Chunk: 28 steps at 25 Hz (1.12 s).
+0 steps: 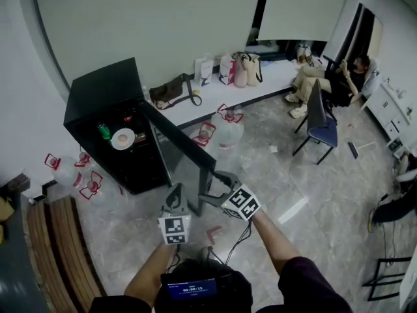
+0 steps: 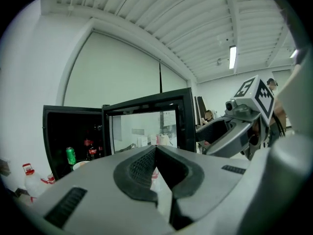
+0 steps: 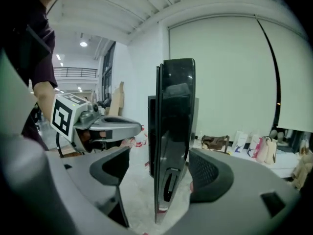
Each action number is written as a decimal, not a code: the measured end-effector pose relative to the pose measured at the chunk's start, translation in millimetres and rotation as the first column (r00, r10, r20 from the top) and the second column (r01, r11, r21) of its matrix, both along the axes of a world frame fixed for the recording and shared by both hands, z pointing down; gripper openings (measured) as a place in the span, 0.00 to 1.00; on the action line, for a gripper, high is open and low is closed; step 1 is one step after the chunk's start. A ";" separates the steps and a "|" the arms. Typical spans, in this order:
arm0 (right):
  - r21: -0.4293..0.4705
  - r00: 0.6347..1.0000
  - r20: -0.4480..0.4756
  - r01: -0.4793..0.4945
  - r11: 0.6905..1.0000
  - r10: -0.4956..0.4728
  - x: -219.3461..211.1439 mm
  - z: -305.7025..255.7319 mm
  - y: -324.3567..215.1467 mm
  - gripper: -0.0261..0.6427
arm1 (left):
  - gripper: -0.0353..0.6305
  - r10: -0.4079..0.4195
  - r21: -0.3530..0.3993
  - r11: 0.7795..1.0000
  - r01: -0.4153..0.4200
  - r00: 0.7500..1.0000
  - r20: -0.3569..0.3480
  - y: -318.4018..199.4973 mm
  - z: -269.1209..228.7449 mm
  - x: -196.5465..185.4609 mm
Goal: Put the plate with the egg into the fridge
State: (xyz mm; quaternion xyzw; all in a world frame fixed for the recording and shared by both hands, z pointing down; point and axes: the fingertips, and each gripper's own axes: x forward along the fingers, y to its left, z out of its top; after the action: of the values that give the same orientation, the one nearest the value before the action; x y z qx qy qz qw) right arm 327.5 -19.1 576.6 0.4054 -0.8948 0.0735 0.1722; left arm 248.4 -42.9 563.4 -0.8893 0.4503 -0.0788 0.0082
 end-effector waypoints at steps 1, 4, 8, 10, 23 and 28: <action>0.004 1.000 0.009 0.029 1.000 -0.029 -7.1 -1.4 4.8 0.62 | 0.07 -0.018 0.001 1.000 0.018 1.000 0.001 3.1 -0.5 -5.7; 0.042 0.997 0.061 0.050 0.998 -0.053 -12.3 -7.8 14.5 0.53 | 0.07 -0.085 0.012 0.996 0.085 0.996 0.006 11.1 -3.7 -28.6; 0.100 0.997 0.081 0.001 0.995 -0.009 -1.1 -9.4 10.9 0.05 | 0.07 -0.180 0.024 0.983 0.180 0.983 0.023 17.1 -7.3 -63.0; 0.094 0.997 0.062 0.035 0.995 -0.040 -11.1 -5.5 6.9 0.05 | 0.07 -0.219 0.032 0.975 0.218 0.975 0.036 21.4 -9.6 -77.8; 0.127 0.967 0.107 0.218 0.968 -0.232 -133.5 -13.5 0.1 0.05 | 0.07 -0.375 0.056 0.927 0.372 0.925 0.064 43.3 -13.9 -170.5; 0.139 0.955 0.094 0.266 0.954 -0.280 -199.2 -15.2 -11.6 0.05 | 0.07 -0.398 0.050 0.917 0.396 0.915 0.066 38.0 -10.1 -212.5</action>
State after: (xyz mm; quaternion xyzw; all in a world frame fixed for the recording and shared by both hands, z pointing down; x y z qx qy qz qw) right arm 128.4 -30.7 561.3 0.2828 -0.9533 0.0159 0.1044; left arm 35.9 -4.9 553.3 -0.7755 0.6222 -0.1041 0.0245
